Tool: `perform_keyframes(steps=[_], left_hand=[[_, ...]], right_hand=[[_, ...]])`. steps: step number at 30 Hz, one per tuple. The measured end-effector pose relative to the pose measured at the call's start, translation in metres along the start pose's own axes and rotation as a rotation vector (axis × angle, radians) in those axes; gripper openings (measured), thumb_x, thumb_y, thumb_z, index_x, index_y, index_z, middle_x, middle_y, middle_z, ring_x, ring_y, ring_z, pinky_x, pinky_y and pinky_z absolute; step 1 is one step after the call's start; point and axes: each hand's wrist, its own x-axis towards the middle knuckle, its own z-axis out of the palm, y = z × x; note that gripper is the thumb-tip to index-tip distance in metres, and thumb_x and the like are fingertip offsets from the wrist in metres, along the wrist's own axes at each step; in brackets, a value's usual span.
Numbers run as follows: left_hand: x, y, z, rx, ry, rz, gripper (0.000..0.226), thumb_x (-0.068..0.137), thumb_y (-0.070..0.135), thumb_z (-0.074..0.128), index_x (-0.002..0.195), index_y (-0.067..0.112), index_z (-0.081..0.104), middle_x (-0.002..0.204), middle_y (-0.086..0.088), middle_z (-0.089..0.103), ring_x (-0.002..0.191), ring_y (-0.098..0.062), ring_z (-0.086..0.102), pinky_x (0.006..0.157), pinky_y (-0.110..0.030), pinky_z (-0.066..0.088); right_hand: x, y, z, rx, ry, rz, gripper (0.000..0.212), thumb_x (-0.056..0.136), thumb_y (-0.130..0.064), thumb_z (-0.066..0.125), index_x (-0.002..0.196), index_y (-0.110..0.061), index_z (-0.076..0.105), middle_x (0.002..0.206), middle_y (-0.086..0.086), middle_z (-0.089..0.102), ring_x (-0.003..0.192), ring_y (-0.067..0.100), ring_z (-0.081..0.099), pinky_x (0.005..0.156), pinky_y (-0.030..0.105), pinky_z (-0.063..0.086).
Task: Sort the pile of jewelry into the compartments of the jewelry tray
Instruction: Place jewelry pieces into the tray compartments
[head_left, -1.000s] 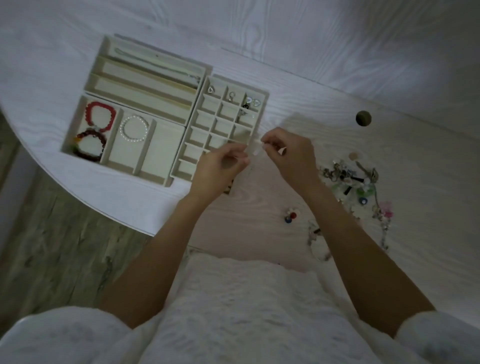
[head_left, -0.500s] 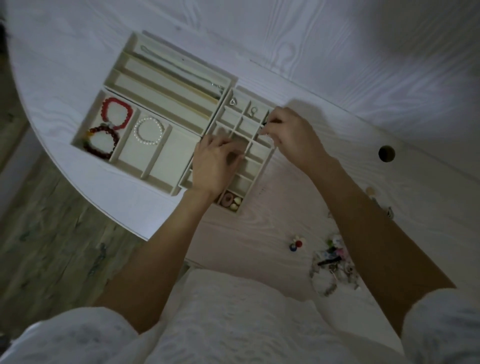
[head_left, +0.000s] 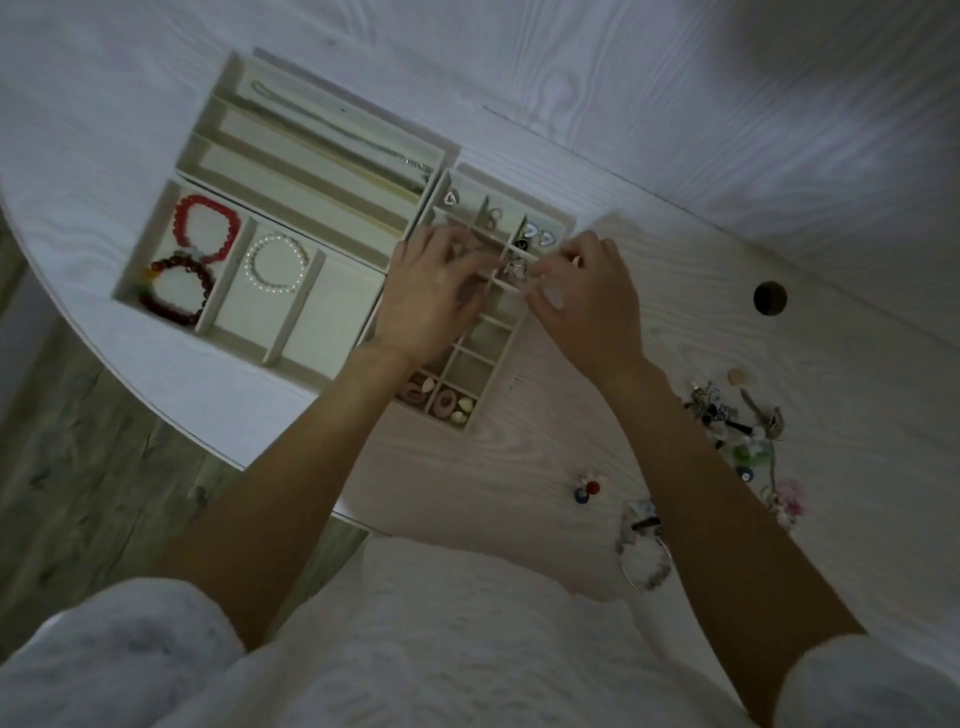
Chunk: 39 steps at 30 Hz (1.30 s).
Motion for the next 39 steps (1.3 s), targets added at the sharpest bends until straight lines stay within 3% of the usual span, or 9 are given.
perform_keyframes(steps=[4, 6, 13, 18, 22, 25, 30, 35, 39], left_hand=[[0.011, -0.002, -0.003, 0.112, -0.130, 0.098, 0.039, 0.078, 0.030, 0.047, 0.112, 0.030, 0.066, 0.133, -0.005, 0.051, 0.121, -0.026, 0.034, 0.092, -0.044, 0.029], [0.016, -0.003, -0.002, 0.161, -0.196, 0.143, 0.041, 0.079, 0.030, 0.045, 0.115, 0.032, 0.064, 0.140, -0.004, 0.046, 0.128, -0.027, 0.032, 0.098, -0.046, 0.023], [0.024, -0.010, 0.001, 0.169, -0.203, 0.202, 0.037, 0.084, 0.030, 0.042, 0.110, 0.029, 0.068, 0.140, -0.003, 0.048, 0.130, -0.027, 0.036, 0.104, -0.051, 0.022], [0.022, -0.015, -0.001, 0.126, -0.055, 0.340, 0.032, 0.084, 0.020, 0.049, 0.110, 0.018, 0.067, 0.119, -0.003, 0.062, 0.113, -0.023, 0.044, 0.092, -0.041, 0.030], [0.020, -0.012, 0.000, 0.202, -0.091, 0.478, 0.030, 0.088, 0.023, 0.045, 0.103, 0.014, 0.069, 0.105, -0.003, 0.065, 0.099, -0.023, 0.044, 0.076, -0.037, 0.030], [0.024, -0.010, -0.001, 0.267, -0.081, 0.537, 0.031, 0.090, 0.023, 0.041, 0.096, 0.012, 0.069, 0.102, -0.006, 0.065, 0.097, -0.024, 0.043, 0.075, -0.037, 0.028], [0.029, -0.015, -0.003, 0.279, -0.074, 0.620, 0.029, 0.086, 0.020, 0.044, 0.099, 0.012, 0.069, 0.105, -0.007, 0.065, 0.098, -0.025, 0.043, 0.075, -0.037, 0.028], [0.025, -0.018, -0.004, 0.150, -0.098, 0.504, 0.030, 0.082, 0.018, 0.048, 0.103, 0.014, 0.069, 0.107, -0.004, 0.065, 0.101, -0.023, 0.043, 0.079, -0.039, 0.032], [0.001, 0.004, -0.007, -0.004, -0.126, 0.291, 0.036, 0.084, 0.026, 0.048, 0.111, 0.010, 0.066, 0.104, -0.010, 0.065, 0.096, -0.029, 0.052, 0.078, -0.038, 0.044]], right_hand=[[0.005, -0.006, 0.009, -0.166, -0.004, 0.004, 0.017, 0.081, -0.022, 0.064, 0.079, -0.006, 0.069, 0.082, 0.011, 0.053, 0.078, 0.027, 0.048, 0.066, 0.029, 0.031], [0.007, -0.008, 0.010, -0.170, -0.017, 0.026, 0.013, 0.080, -0.018, 0.066, 0.080, -0.005, 0.069, 0.085, 0.012, 0.054, 0.081, 0.028, 0.049, 0.067, 0.030, 0.033], [0.009, -0.010, 0.006, -0.079, -0.017, 0.127, 0.012, 0.083, -0.017, 0.065, 0.089, -0.009, 0.073, 0.090, 0.012, 0.055, 0.086, 0.029, 0.048, 0.070, 0.026, 0.032], [0.005, -0.012, 0.011, -0.172, -0.005, 0.103, 0.016, 0.083, -0.019, 0.061, 0.085, -0.007, 0.073, 0.086, 0.012, 0.055, 0.083, 0.029, 0.049, 0.068, 0.032, 0.037], [0.000, -0.015, 0.015, -0.268, -0.008, 0.065, 0.014, 0.081, -0.018, 0.063, 0.077, -0.006, 0.069, 0.088, 0.014, 0.056, 0.081, 0.031, 0.051, 0.065, 0.035, 0.038], [-0.006, -0.021, 0.019, -0.360, -0.035, 0.050, 0.011, 0.077, -0.018, 0.067, 0.082, -0.008, 0.067, 0.094, 0.014, 0.058, 0.082, 0.029, 0.052, 0.066, 0.034, 0.036], [-0.017, -0.023, 0.018, -0.358, 0.056, 0.089, 0.006, 0.075, -0.010, 0.066, 0.081, -0.011, 0.067, 0.083, 0.013, 0.057, 0.074, 0.029, 0.052, 0.062, 0.034, 0.036], [-0.018, -0.029, 0.016, -0.096, 0.049, 0.246, 0.012, 0.080, -0.011, 0.063, 0.089, -0.010, 0.071, 0.086, 0.013, 0.055, 0.077, 0.029, 0.051, 0.062, 0.029, 0.032], [-0.037, -0.021, -0.007, 0.154, 0.019, 0.308, 0.020, 0.088, -0.015, 0.055, 0.104, -0.014, 0.067, 0.100, 0.008, 0.055, 0.091, 0.020, 0.049, 0.075, 0.029, 0.040]])
